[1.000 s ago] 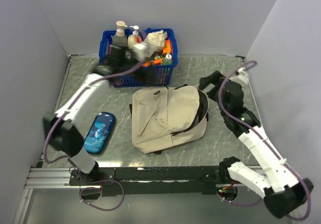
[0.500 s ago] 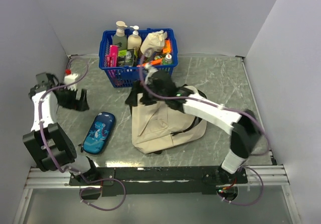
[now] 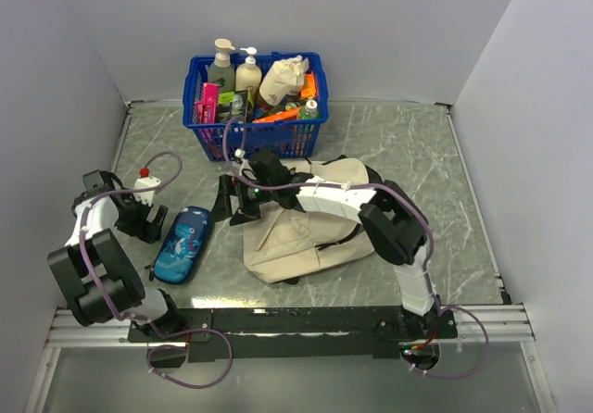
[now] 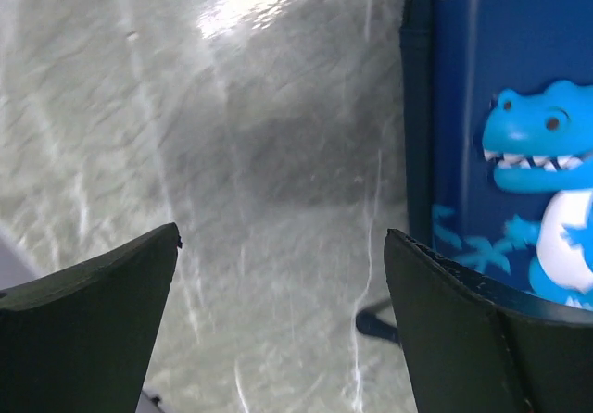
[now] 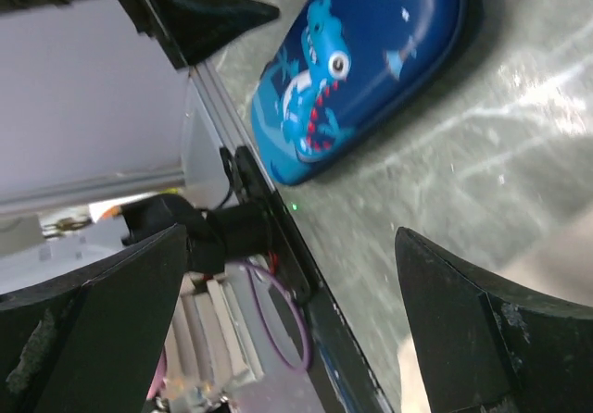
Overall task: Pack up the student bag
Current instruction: Pick up the stationery from the center of the board.
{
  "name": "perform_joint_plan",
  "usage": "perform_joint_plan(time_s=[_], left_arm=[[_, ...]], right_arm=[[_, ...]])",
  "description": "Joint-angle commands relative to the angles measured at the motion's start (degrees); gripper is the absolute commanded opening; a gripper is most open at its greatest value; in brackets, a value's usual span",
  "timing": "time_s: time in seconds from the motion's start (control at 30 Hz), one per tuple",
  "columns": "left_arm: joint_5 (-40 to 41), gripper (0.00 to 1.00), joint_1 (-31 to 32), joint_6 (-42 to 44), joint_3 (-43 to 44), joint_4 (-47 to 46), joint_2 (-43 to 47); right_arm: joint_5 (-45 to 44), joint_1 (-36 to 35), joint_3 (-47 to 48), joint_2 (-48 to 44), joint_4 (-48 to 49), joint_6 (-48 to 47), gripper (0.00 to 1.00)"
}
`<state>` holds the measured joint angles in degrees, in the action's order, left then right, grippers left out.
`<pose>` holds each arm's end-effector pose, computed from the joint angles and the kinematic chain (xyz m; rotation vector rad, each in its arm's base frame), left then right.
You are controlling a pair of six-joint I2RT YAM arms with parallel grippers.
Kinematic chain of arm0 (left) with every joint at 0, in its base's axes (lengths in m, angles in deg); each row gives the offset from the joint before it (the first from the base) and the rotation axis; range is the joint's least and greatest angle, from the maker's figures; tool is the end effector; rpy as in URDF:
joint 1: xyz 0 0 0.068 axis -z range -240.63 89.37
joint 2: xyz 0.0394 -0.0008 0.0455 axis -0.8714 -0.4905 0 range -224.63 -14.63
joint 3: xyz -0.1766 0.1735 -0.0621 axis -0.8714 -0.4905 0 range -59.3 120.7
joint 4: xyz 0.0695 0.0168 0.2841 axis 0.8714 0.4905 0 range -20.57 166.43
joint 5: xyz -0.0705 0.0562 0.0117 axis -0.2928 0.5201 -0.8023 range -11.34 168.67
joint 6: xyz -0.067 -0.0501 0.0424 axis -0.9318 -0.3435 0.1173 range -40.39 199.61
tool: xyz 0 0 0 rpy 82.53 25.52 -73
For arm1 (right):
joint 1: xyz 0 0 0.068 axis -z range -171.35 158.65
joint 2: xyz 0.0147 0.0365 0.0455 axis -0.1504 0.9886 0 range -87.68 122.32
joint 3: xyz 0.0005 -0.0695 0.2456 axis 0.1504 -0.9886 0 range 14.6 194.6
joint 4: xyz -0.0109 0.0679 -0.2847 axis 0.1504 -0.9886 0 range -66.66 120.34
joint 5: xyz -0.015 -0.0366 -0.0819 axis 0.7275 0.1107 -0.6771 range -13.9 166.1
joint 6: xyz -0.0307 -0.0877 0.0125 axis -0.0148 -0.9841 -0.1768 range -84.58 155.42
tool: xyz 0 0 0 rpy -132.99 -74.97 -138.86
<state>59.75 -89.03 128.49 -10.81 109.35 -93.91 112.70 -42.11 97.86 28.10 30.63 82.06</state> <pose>0.2725 0.1163 0.1186 0.5501 2.6190 -0.0642 0.2861 0.4298 0.1601 -0.5376 2.4452 1.5583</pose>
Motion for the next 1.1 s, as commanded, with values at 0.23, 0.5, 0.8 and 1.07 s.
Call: perform_joint_plan(time_s=[0.23,0.5,0.8,1.07], left_arm=[[-1.8,0.96,2.7,7.7,-9.6,-5.7,3.3],[-5.5,0.96,3.8,8.1,-10.9,-4.5,3.0],[-9.3,0.96,5.4,9.5,-15.9,-5.6,6.5],[-11.3,0.96,9.8,3.0,-14.7,-10.2,6.4]], right_arm=[[-3.9,-3.5,12.1,11.3,-6.3,4.4,1.00],[-5.5,-3.6,12.4,14.5,-9.0,6.5,1.00],[-6.3,-3.9,12.0,17.0,-6.2,9.6,1.00],[-4.2,-4.0,9.1,16.7,3.3,13.8,1.00]])
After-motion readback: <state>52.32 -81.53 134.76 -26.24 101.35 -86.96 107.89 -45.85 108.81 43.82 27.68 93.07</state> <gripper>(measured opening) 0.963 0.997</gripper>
